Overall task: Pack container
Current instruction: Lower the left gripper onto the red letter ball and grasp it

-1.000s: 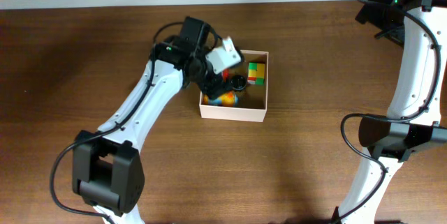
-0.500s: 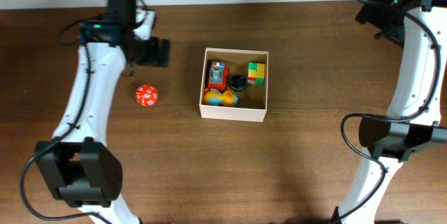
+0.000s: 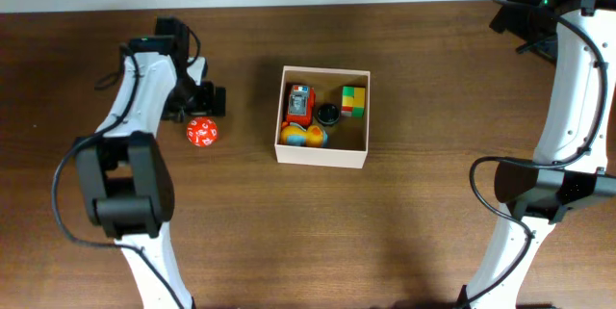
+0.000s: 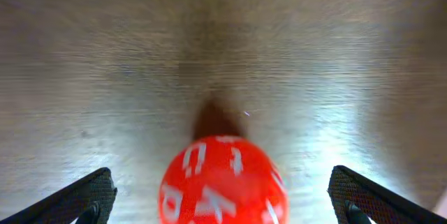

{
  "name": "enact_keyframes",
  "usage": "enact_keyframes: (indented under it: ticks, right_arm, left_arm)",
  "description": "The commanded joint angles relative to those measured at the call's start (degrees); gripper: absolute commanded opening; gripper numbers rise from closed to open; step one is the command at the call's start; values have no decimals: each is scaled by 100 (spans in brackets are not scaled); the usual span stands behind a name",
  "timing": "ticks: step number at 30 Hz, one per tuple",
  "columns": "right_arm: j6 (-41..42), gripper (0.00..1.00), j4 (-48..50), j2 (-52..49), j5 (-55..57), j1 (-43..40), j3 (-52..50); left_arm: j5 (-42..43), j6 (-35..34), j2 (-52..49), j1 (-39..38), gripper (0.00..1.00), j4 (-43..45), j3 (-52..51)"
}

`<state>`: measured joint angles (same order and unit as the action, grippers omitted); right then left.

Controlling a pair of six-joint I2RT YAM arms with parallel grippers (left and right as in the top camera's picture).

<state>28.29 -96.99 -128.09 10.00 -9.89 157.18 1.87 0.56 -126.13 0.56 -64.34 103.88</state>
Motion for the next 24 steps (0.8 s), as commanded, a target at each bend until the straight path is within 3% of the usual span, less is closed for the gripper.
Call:
enact_keyframes:
  ticks: [1,7,8,11,14,18,24]
  right_arm:
    - [7,99,-33,120,9,-26,15]
    - [7,99,-33,120,9,-26,15]
    - [7,99,-33,120,9,-26,15]
    - [7,99,-33,120,9,-26,15]
    - [7,99,-33,120,9,-26,15]
    - [7,99,-33,120,9,-26,15]
    - [7,99,-33,120,9,-26,15]
  left_arm:
    - [-15,-35,-240,-7,99,-39,31]
    - [-17,-35,-407,-2,99,-153,31]
    - [-17,-35,-407,-2,94,-170,31]
    - [-15,-35,-407,-2,57,-201,31]
    - [-15,-35,-407,-2,41,-254,31]
    - [7,-35,-407,-2,33,-319,31]
    - [339,-35,-404,-2,33,-339,74]
